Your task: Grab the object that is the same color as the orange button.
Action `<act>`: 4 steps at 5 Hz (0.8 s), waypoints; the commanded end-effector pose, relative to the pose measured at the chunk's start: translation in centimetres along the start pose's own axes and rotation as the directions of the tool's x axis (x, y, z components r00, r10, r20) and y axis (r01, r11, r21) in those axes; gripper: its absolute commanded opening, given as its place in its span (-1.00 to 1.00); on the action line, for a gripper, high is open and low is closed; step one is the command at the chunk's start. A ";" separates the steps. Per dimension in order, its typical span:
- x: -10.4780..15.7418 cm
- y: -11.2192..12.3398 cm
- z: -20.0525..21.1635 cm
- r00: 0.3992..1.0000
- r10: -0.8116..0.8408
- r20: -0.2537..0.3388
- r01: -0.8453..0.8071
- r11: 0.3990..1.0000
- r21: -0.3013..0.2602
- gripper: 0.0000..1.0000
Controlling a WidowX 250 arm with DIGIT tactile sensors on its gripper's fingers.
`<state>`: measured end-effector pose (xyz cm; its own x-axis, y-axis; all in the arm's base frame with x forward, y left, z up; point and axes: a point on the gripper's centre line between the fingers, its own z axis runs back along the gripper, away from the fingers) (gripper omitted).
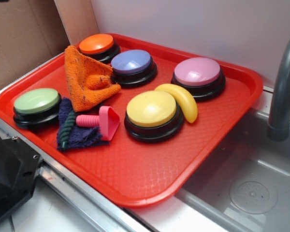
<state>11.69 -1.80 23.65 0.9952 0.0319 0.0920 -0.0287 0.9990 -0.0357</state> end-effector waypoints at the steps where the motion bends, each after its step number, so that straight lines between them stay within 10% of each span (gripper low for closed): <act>1: 0.0 0.0 0.0 1.000 0.000 0.000 0.000 1.000 0.000 1.00; 4: 3.8 3.2 -7.3 0.971 0.208 0.120 -0.225 0.962 0.154 1.00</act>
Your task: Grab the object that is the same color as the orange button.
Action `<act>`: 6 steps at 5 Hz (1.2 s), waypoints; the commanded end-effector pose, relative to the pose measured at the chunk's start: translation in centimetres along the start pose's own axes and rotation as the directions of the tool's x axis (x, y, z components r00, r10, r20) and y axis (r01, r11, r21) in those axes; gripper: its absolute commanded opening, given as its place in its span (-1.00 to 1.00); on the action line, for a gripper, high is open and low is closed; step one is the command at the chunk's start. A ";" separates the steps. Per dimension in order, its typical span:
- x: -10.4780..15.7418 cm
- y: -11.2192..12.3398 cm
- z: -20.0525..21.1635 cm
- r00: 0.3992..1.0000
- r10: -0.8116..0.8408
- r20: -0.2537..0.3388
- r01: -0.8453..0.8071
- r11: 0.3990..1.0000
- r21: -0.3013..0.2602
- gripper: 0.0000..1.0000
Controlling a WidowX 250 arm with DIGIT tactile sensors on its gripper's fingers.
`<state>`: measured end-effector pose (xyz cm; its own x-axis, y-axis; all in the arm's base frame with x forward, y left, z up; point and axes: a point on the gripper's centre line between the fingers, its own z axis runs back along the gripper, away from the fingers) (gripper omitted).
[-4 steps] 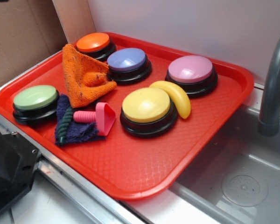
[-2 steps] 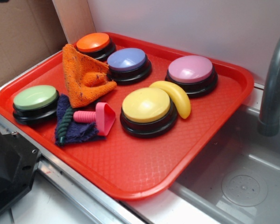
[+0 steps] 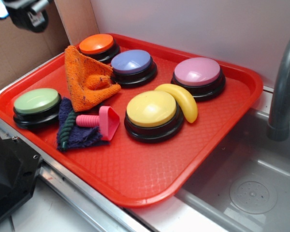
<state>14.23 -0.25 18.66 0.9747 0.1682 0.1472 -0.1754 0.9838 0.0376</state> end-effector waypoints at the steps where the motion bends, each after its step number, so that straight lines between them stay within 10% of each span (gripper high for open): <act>1: 3.0 2.3 -5.8 0.976 0.195 0.100 -0.207 0.969 0.136 1.00; 4: 5.0 4.7 -12.8 0.937 0.331 0.108 -0.347 0.917 0.199 1.00; 5: 5.1 4.7 -13.9 0.934 0.345 0.091 -0.356 0.915 0.190 -1.00; 6: 5.5 4.5 -13.7 0.945 0.314 0.094 -0.326 0.927 0.183 -1.00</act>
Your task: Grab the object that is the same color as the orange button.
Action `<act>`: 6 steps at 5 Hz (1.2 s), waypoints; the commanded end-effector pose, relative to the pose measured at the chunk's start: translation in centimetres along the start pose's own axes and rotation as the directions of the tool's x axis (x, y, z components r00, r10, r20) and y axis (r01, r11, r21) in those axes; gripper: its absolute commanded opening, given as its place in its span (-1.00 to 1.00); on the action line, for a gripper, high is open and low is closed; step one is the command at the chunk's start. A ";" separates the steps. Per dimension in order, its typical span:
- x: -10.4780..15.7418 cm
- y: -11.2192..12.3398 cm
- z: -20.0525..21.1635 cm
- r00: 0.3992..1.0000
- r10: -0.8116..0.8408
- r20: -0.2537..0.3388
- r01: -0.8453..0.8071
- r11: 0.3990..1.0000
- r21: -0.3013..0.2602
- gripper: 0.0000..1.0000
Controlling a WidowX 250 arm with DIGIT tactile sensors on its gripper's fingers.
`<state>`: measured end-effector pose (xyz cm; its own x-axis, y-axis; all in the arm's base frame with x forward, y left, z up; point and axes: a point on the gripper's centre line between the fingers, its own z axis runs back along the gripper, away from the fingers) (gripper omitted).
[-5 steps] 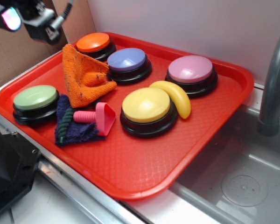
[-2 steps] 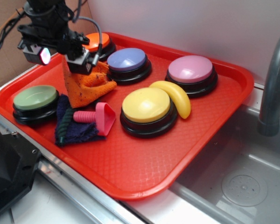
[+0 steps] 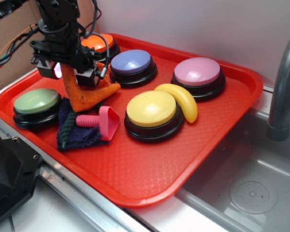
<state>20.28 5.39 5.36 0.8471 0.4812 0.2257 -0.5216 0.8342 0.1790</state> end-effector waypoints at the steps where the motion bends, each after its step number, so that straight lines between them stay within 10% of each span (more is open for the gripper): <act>1: 1.4 0.1 1.8 0.995 -0.096 0.026 0.097 0.995 -0.011 -1.00; 6: -2.1 -1.7 14.1 0.899 -0.437 0.028 0.428 0.866 -0.259 -1.00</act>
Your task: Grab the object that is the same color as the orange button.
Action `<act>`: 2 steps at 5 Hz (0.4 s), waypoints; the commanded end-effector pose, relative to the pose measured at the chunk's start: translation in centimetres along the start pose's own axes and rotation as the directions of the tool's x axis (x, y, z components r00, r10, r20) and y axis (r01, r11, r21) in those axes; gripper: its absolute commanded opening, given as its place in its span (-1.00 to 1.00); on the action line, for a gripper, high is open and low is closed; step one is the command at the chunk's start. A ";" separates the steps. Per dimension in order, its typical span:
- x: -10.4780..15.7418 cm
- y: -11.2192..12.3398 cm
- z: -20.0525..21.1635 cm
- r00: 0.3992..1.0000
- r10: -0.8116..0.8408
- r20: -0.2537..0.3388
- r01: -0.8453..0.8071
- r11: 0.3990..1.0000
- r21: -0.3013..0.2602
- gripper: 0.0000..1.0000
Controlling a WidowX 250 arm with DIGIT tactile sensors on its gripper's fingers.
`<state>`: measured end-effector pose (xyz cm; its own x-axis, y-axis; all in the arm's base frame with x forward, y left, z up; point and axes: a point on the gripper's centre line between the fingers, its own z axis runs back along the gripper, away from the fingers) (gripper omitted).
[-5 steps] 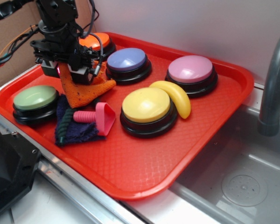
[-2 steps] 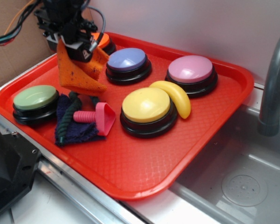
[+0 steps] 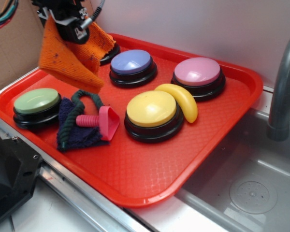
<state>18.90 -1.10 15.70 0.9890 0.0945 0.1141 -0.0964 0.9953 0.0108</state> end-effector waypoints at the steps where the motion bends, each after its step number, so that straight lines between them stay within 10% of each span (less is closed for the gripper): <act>1: -0.5 0.2 2.6 0.998 -0.037 0.049 0.038 0.999 -0.019 -1.00; 2: 0.0 0.8 2.3 0.999 -0.011 0.037 0.009 0.999 0.038 -1.00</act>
